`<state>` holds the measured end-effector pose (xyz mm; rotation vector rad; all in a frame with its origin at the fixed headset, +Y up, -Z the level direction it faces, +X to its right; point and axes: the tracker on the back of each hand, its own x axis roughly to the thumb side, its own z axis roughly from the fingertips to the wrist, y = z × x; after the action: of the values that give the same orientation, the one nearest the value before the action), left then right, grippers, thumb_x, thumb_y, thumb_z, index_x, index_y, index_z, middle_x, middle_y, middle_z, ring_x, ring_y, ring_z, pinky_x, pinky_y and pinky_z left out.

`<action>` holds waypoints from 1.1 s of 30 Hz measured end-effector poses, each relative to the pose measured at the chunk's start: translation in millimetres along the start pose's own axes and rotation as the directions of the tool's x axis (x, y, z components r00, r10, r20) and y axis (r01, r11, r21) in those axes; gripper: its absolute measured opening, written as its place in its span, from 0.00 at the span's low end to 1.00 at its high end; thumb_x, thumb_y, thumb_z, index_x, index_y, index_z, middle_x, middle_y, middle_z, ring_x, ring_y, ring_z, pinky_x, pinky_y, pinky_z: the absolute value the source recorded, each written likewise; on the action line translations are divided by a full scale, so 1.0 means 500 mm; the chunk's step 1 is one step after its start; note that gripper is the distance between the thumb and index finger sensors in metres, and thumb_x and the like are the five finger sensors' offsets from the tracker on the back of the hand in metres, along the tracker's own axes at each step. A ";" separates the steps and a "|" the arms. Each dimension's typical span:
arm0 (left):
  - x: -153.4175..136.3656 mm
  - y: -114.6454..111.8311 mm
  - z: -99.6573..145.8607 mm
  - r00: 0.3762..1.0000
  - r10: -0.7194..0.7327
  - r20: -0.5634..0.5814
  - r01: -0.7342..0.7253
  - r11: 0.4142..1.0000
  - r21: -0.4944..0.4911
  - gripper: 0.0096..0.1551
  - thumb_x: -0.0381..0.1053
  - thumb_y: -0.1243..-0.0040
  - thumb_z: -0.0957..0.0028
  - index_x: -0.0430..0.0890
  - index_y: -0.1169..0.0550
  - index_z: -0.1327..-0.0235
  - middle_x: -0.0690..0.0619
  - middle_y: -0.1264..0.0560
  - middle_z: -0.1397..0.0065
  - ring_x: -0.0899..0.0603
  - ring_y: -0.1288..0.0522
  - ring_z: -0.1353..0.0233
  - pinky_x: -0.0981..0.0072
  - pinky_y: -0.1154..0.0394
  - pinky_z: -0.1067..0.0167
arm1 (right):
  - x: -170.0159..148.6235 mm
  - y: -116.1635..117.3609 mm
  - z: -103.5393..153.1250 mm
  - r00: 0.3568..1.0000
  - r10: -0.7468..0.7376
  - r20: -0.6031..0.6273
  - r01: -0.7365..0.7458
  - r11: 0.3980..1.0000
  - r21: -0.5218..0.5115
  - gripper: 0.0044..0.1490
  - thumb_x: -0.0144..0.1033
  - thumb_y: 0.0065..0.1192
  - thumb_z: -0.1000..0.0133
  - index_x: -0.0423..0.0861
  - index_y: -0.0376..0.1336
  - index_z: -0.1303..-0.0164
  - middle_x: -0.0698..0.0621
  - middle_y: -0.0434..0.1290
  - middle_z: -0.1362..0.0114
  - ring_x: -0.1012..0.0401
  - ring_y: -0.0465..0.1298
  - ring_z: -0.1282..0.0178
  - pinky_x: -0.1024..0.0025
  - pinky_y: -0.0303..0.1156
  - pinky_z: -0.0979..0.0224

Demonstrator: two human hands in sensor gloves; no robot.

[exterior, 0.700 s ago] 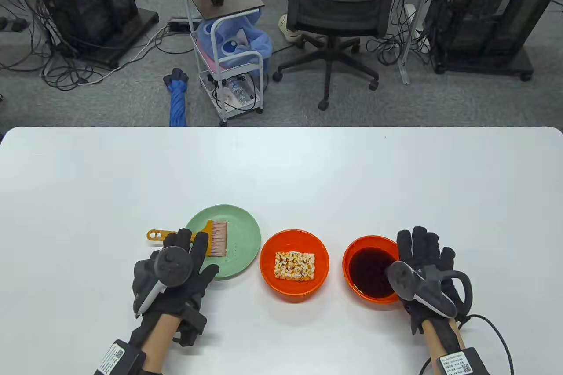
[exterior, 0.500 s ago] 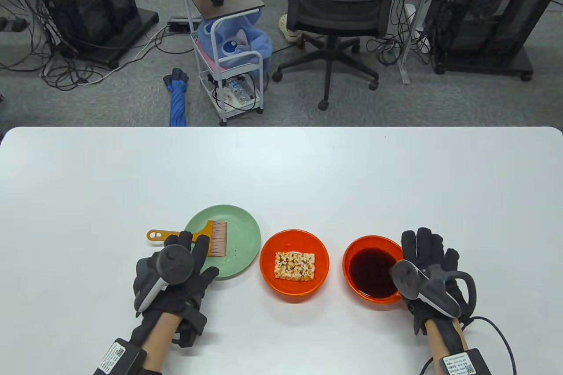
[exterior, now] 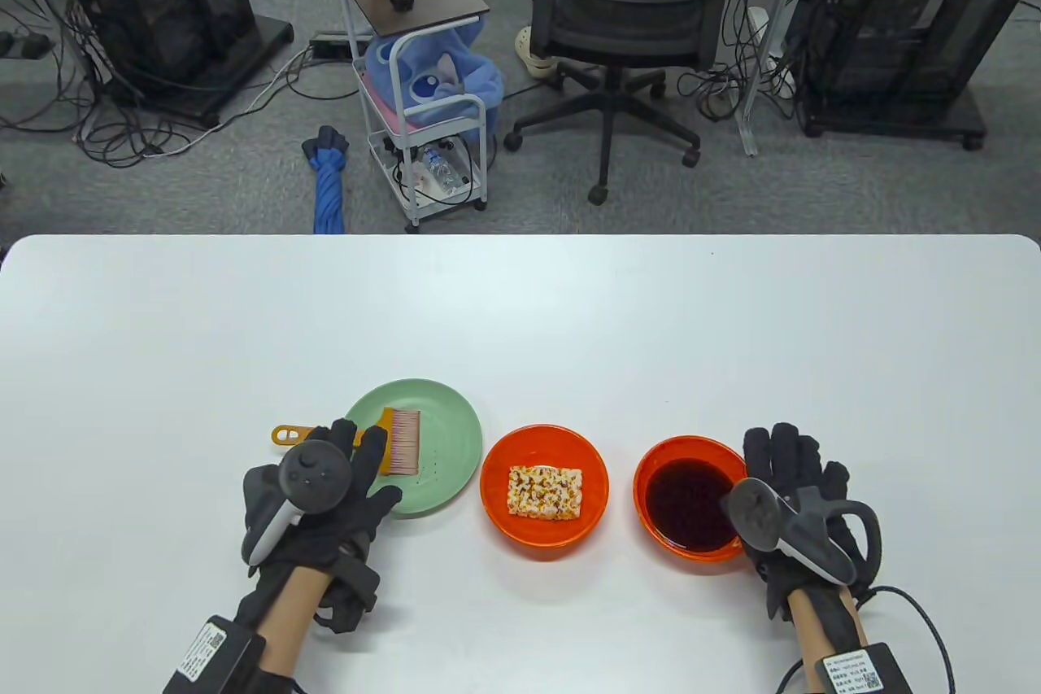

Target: Dip brush into soy sauce and glaze onto rice cake

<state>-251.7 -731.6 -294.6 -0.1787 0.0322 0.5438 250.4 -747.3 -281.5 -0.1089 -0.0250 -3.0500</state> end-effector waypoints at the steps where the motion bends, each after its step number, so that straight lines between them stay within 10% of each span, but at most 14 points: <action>1: -0.005 0.009 -0.008 1.000 0.026 -0.015 -0.026 1.000 0.014 0.45 0.62 0.39 0.49 0.64 0.45 0.20 0.51 0.57 0.13 0.35 0.61 0.12 0.28 0.60 0.23 | 0.000 0.000 -0.001 1.000 0.002 0.004 -0.002 1.000 -0.002 0.55 0.57 0.47 0.43 0.39 0.32 0.21 0.31 0.37 0.15 0.34 0.46 0.18 0.25 0.49 0.27; 10: -0.120 0.094 -0.085 0.856 0.444 -0.266 -0.424 0.896 0.129 0.44 0.64 0.40 0.49 0.63 0.45 0.20 0.50 0.56 0.13 0.34 0.58 0.12 0.28 0.58 0.24 | -0.001 -0.005 -0.005 1.000 -0.024 0.011 0.024 1.000 -0.016 0.57 0.58 0.46 0.43 0.36 0.29 0.23 0.31 0.36 0.16 0.34 0.46 0.18 0.26 0.50 0.27; 23: -0.214 0.086 -0.130 0.705 0.545 -0.454 -0.494 0.837 0.237 0.39 0.56 0.40 0.46 0.54 0.39 0.21 0.43 0.38 0.20 0.32 0.24 0.33 0.46 0.26 0.45 | -0.010 -0.007 -0.007 0.998 -0.061 0.002 0.061 0.998 -0.012 0.57 0.57 0.47 0.43 0.36 0.29 0.23 0.31 0.35 0.16 0.34 0.45 0.18 0.27 0.50 0.26; 33: -0.238 0.059 -0.143 0.631 0.611 -0.478 -0.556 0.786 0.272 0.33 0.48 0.39 0.45 0.49 0.33 0.25 0.43 0.23 0.35 0.36 0.17 0.48 0.51 0.22 0.55 | -0.024 -0.006 -0.005 0.997 -0.079 -0.011 0.079 0.997 -0.012 0.57 0.57 0.47 0.43 0.36 0.29 0.23 0.31 0.36 0.16 0.34 0.46 0.18 0.27 0.50 0.27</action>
<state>-367.7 -780.5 -360.6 -0.2223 0.7073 1.1385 261.9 -743.3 -285.0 -0.0935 -0.0110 -3.1300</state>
